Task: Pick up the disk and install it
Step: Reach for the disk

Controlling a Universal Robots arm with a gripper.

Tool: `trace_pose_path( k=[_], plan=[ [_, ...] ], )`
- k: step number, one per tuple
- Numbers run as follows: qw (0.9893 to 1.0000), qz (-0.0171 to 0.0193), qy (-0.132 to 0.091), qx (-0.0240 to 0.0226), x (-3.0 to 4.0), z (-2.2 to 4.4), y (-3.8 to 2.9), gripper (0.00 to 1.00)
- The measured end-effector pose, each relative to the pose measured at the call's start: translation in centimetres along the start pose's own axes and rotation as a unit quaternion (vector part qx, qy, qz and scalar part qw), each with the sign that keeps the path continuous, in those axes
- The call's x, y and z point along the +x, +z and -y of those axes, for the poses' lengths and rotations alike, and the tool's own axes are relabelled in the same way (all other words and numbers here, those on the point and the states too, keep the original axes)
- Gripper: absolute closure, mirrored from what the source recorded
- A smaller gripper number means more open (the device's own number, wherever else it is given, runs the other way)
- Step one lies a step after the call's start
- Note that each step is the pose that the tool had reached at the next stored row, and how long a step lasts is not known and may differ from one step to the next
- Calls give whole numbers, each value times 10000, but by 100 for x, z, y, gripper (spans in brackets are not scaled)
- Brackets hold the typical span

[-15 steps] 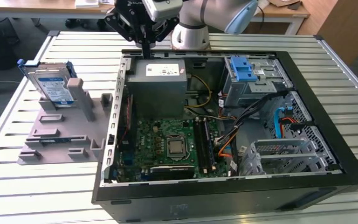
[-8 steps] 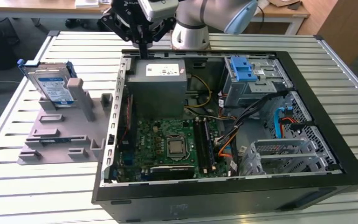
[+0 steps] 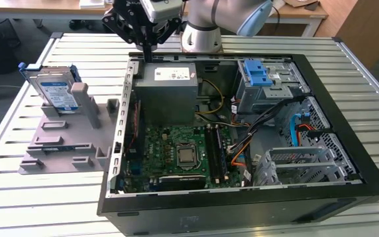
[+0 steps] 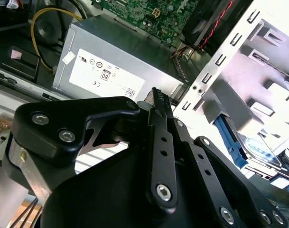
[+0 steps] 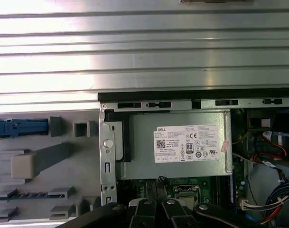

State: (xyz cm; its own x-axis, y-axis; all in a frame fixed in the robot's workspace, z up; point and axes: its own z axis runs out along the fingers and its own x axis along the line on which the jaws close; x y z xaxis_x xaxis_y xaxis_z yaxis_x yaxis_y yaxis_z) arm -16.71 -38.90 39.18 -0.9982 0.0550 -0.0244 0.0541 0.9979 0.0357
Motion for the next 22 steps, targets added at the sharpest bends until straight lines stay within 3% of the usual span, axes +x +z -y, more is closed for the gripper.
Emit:
trace_pose_path(
  k=[12, 22],
  plan=[
    [10000, 0, 0, 0, 28, 0, 0, 89],
    [10000, -1, 0, 1, 153, -26, 5, 89]
  ],
)
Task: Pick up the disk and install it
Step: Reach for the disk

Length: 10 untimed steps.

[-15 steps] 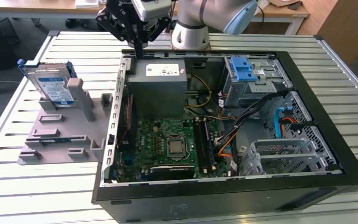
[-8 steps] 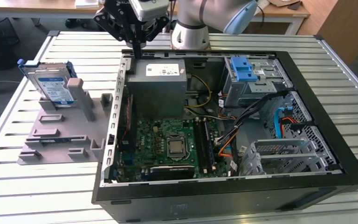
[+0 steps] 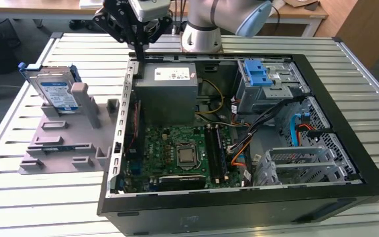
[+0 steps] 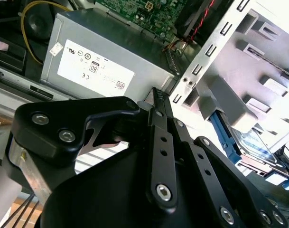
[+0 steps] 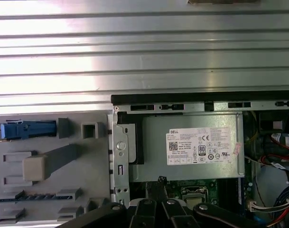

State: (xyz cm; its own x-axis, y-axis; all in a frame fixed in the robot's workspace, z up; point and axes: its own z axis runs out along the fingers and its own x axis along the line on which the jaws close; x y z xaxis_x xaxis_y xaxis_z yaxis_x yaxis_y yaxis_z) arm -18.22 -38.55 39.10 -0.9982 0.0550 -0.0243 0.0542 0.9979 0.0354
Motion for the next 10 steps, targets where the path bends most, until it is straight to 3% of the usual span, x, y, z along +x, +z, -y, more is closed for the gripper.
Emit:
trace_pose_path(
  k=[10],
  plan=[
    [10000, -13, 0, 1, 123, -54, 8, 89]
  ],
)
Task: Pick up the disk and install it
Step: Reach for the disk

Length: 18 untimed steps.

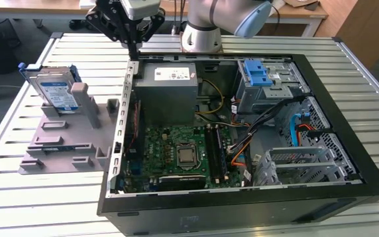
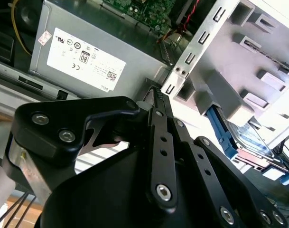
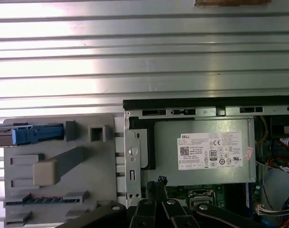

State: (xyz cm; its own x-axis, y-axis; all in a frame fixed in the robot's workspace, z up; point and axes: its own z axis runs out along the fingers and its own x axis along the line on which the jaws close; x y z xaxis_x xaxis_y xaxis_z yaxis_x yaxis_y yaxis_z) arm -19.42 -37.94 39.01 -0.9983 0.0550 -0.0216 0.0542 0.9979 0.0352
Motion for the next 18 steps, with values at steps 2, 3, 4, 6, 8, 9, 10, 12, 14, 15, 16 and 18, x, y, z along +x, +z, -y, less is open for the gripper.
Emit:
trace_pose_path(
  k=[2, 3, 4, 6, 8, 9, 10, 12, 14, 15, 16, 18],
  plan=[
    [10000, -2, 0, -1, 19, -4, 2, 89],
    [10000, -2, 0, -1, 26, -5, 2, 89],
    [10000, -3, 0, 0, 33, -6, 2, 89],
    [10000, -3, 0, 0, 43, -7, 2, 89],
    [10000, -3, 0, 0, 45, -6, 2, 89],
    [10000, -4, 0, 0, 46, -6, 2, 89],
    [10000, -4, 0, 0, 46, -6, 2, 89],
    [10000, -4, 0, 0, 49, -6, 2, 89],
    [10000, -4, 0, 0, 63, -5, 2, 89],
    [10000, -4, 0, 0, 72, -5, 2, 89],
    [10000, -3, 0, 0, 79, -5, 2, 89],
    [10000, -5, 0, 0, 94, -6, 3, 89]
  ],
)
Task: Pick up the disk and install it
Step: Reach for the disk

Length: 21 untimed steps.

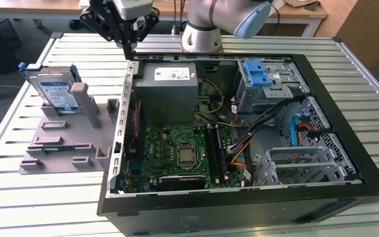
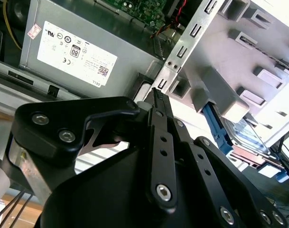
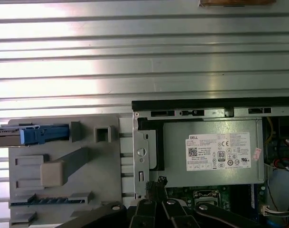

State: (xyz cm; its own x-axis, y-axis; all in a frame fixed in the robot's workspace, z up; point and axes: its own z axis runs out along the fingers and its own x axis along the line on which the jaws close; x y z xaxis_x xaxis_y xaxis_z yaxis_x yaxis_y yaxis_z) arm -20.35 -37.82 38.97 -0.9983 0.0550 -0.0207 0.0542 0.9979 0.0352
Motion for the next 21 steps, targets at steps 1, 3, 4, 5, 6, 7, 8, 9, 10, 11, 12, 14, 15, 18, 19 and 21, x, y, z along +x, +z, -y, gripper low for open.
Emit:
trace_pose_path(
  k=[1, 3, 4, 5, 6, 7, 8, 9, 10, 11, 12, 14, 15, 18, 19, 21],
  plan=[
    [10000, -1, 0, 0, 8, -1, 1, 89],
    [10000, -3, 0, 0, 27, -4, 2, 89],
    [10000, -5, 0, 0, 38, -7, 2, 89],
    [10000, -6, 0, 1, 48, -11, 2, 89],
    [10000, -6, 0, 1, 59, -15, 3, 89],
    [10000, -6, 0, 0, 72, -19, 5, 89],
    [10000, -7, 0, 1, 84, -25, 5, 89],
    [10000, -7, 0, 1, 98, -30, 6, 89],
    [10000, -6, 0, 0, 115, -36, 8, 89],
    [10000, -6, 0, -1, 134, -42, 10, 89],
    [10000, -7, 0, 1, 153, -47, 10, 89],
    [10000, -7, 0, 1, 190, -56, 13, 89],
    [10000, -7, 0, 0, 207, -60, 15, 89],
    [10000, -7, 0, 1, 256, -75, 20, 89],
    [10000, -8, 0, 1, 269, -78, 21, 89],
    [10000, -8, 0, 1, 292, -83, 23, 89]
  ],
)
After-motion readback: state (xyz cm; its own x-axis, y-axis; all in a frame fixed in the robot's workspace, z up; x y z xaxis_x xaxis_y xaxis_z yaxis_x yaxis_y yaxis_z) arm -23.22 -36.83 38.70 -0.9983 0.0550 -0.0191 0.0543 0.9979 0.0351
